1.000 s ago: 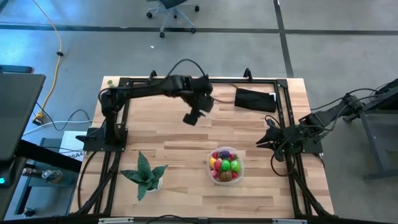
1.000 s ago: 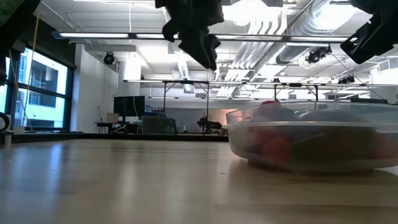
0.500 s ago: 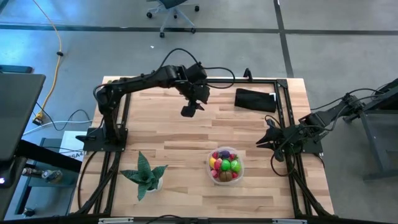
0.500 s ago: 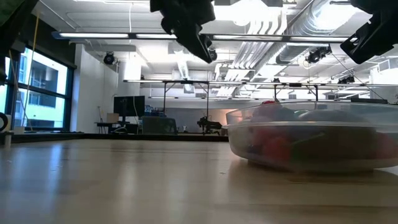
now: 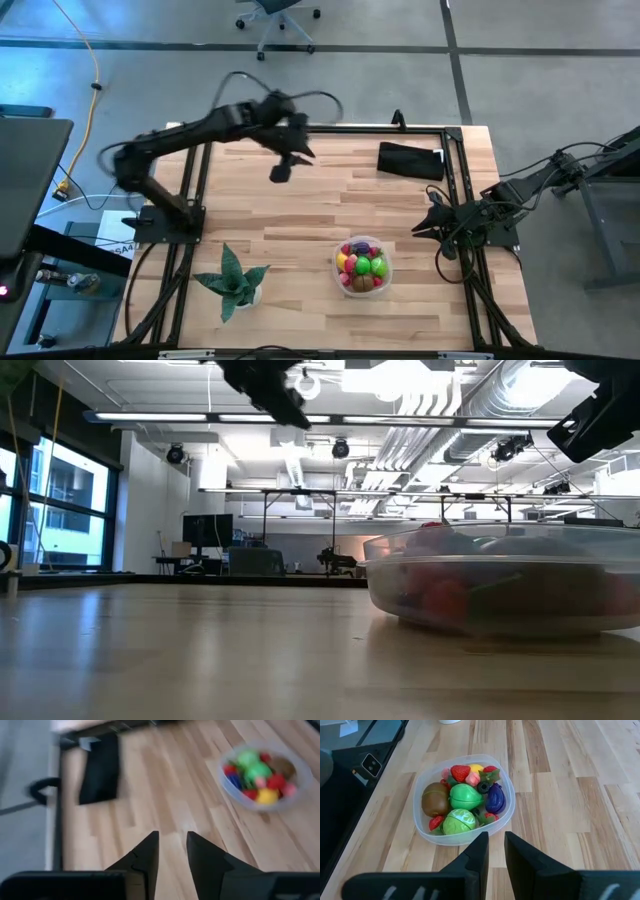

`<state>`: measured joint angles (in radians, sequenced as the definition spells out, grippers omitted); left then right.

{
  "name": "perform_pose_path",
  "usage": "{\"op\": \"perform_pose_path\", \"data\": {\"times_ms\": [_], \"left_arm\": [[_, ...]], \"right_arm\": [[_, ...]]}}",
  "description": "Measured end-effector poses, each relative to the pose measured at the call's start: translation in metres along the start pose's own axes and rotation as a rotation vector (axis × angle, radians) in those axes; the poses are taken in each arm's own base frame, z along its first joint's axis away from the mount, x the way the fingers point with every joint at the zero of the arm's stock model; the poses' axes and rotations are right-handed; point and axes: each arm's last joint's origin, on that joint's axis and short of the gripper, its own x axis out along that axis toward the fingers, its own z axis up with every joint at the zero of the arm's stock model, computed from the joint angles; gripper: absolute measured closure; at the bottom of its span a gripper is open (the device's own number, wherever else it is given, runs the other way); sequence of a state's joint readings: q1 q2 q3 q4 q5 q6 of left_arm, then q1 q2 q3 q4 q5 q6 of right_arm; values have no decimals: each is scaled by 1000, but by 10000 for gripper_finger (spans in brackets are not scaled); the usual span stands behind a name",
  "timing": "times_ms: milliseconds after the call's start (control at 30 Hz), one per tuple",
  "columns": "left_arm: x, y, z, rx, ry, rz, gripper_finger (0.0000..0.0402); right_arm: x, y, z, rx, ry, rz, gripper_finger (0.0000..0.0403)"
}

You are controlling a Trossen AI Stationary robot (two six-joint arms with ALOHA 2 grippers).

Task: Pick and placing Produce into tupperware
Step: Return to Home Position

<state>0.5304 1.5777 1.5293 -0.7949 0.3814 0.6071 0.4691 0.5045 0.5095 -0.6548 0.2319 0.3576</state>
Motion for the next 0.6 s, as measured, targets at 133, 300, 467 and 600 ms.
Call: {"op": "perform_pose_path", "data": {"times_ms": [133,300,467,600], "left_arm": [[-32,-16,-9,-64,-141,108,326],[-65,-47,-15,-9,-314,142,344],[-94,-74,-31,-8,-424,188,363],[-110,-93,-49,-34,-462,200,377]], "right_arm": [[0,0,0,1,0,0,352],[0,0,0,0,0,0,352],[0,0,0,0,0,0,352],[0,0,0,0,0,0,352]]}}
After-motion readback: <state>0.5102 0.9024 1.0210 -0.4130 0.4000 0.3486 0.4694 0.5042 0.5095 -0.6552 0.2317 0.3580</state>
